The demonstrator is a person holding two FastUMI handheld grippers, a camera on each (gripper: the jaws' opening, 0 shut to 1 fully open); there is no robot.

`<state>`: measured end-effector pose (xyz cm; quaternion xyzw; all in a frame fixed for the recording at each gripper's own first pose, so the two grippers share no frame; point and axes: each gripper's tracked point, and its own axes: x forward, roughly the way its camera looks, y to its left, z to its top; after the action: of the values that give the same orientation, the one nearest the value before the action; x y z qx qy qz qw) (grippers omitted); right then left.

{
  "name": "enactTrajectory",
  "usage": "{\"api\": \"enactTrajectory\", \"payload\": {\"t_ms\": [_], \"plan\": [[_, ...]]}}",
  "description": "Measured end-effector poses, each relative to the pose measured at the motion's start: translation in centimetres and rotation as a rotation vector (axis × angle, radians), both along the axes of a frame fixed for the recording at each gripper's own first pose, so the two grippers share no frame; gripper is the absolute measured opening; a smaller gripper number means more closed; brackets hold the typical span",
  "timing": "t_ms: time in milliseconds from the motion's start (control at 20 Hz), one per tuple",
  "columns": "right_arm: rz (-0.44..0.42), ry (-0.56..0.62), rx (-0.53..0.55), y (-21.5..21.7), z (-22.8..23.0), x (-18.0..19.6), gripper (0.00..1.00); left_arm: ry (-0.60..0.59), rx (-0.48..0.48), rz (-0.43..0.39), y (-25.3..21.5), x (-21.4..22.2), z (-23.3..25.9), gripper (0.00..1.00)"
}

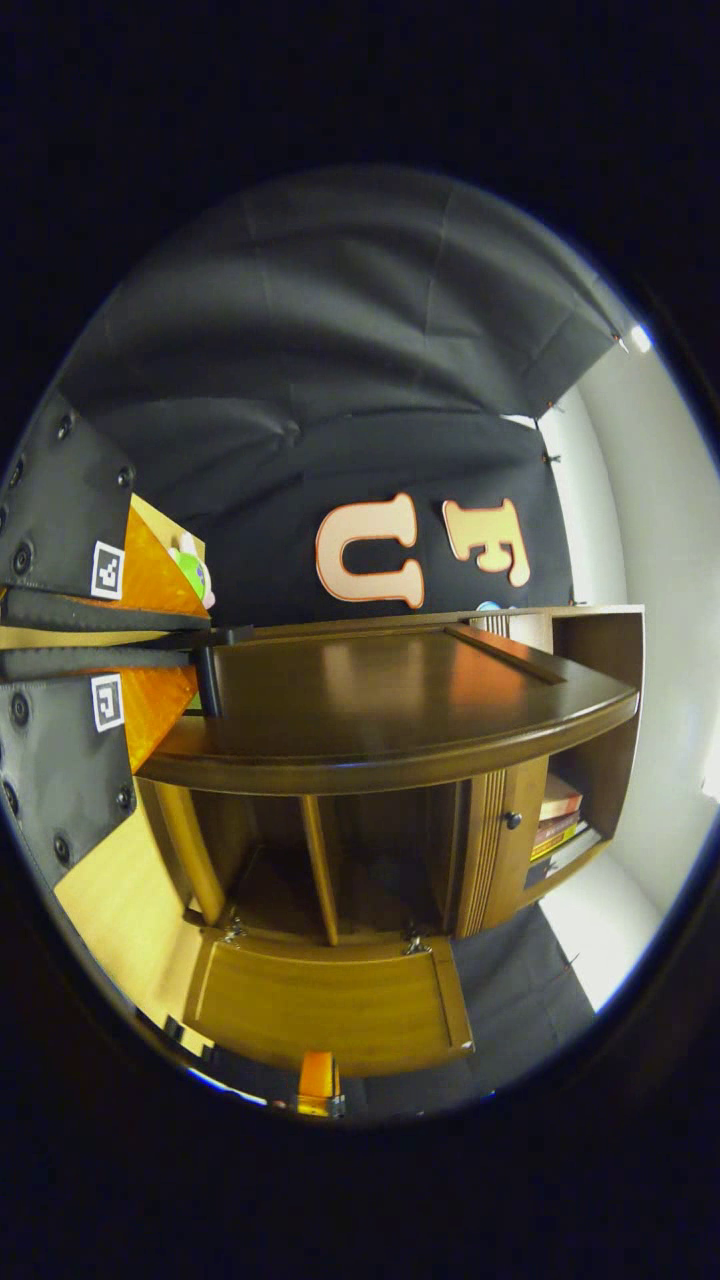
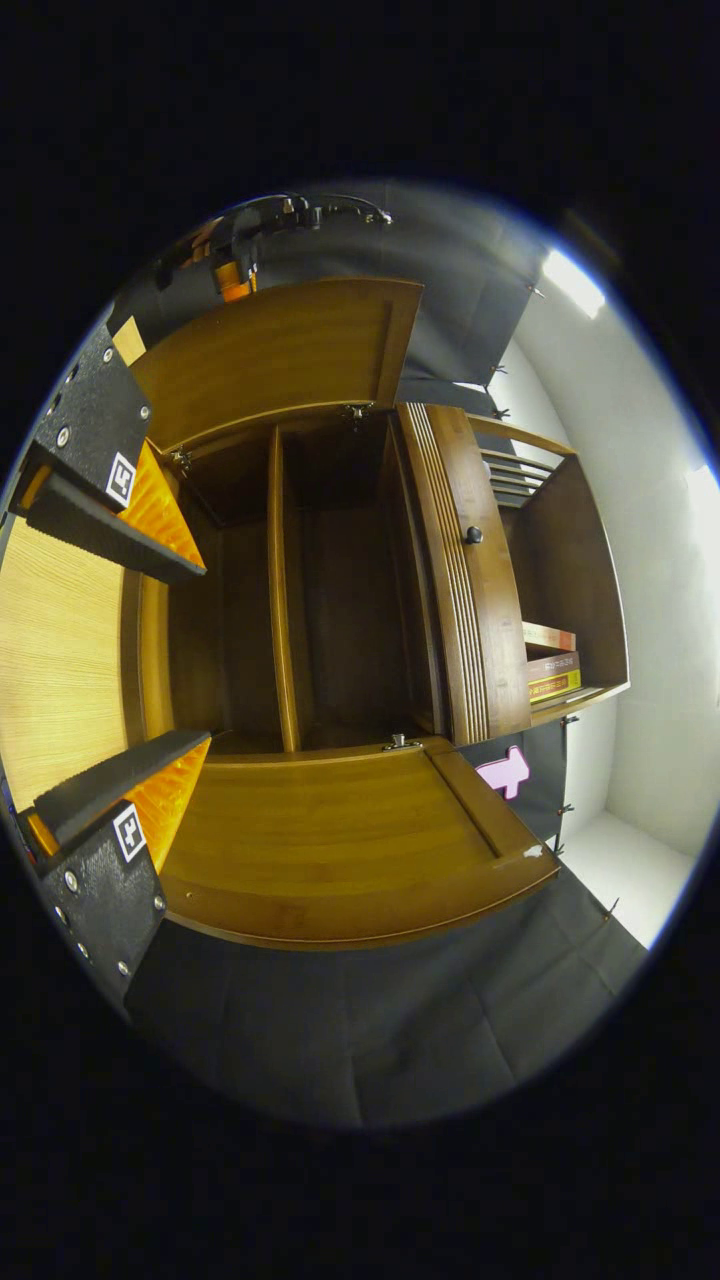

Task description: Open the right door of the double-door shoe cabinet with the right hand, and open the left door with the left hand.

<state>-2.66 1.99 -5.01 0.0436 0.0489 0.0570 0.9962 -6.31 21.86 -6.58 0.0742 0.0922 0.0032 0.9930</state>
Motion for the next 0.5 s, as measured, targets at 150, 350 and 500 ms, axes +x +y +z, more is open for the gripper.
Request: {"api": "enactTrajectory", "payload": {"t_ms": [150,350,500], "plan": [[-0.009,-0.006,-0.023,0.2,0.3,-0.1,0.92,0.009,-0.064,-0.091,3.2,0.3,0.6,0.12],[-0.009,0.003,-0.026,0.9,0.4,-0.1,0.92,0.067,-0.070,-0.135,5.2,-0.6,0.1,0.10],[0.005,0.004,-0.025,1.7,0.1,0.0,1.00,0.064,-0.007,-0.106,4.8,-4.0,1.1,0.12]]}}
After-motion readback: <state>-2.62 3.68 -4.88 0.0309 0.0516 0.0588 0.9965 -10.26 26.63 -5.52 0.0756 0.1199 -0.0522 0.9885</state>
